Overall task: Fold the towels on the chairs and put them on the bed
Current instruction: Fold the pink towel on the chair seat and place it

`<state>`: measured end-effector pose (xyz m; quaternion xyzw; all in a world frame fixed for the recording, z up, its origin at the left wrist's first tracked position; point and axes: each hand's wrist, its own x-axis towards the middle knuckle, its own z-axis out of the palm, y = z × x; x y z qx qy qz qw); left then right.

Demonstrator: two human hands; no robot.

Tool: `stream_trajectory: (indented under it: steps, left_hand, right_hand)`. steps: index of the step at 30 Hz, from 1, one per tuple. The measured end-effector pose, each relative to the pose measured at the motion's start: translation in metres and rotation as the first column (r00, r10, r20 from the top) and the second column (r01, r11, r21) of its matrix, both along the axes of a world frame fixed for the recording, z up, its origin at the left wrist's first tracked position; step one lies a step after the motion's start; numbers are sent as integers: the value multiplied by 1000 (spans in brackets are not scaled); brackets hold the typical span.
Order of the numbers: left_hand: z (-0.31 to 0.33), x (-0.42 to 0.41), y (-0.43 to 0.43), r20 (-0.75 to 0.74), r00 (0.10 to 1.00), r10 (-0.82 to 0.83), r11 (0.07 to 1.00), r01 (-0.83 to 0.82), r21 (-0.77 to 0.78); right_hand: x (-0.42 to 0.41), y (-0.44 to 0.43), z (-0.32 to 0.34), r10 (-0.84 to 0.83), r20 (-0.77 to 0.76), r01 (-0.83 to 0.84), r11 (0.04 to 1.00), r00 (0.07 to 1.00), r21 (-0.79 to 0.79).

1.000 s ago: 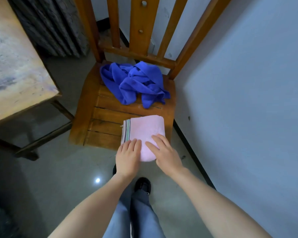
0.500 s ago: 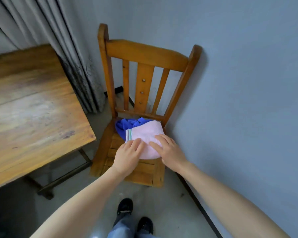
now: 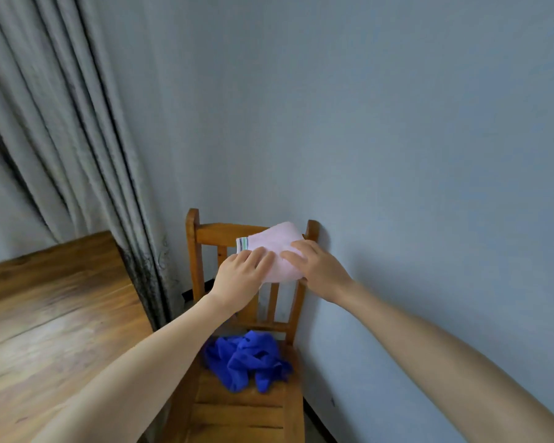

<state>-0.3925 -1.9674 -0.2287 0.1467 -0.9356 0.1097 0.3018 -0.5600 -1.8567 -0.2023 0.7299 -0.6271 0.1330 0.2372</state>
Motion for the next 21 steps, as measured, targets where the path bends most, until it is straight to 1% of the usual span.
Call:
stream_trajectory:
  steps: [3,7,12,15,17,19,21]
  left_hand:
    - [25,-5,-12,-18,1000,6,998,-7,-69]
    - [48,-3,-25,-27,999,21,989,-25,-146]
    - [67,15,-38,-44,995,89,968,-97,-233]
    - [72,31,-41,-50,985,165,946,-172,-273]
    - [77,46,-39,-61,968,244,919,-251,-304]
    - [80,65,-30,-88,939,332,888,-343,-307]
    - [77,88,-15,-129,892,434,838,-452,-306]
  right_hand:
    - [-5,-9,23,-9,-26,8,999,1000,-32]
    - [-10,-25,38,14,11,-14,997,1000,-77]
    - [2,-49,53,68,-55,-74,988,996,-137]
    - [11,-67,58,159,-68,-167,975,985,-146]
    - [19,-79,62,250,-48,-254,955,967,-151]
    - [32,-92,65,366,-9,-363,921,931,-143]
    - [50,-101,66,484,-14,-481,867,875,-127]
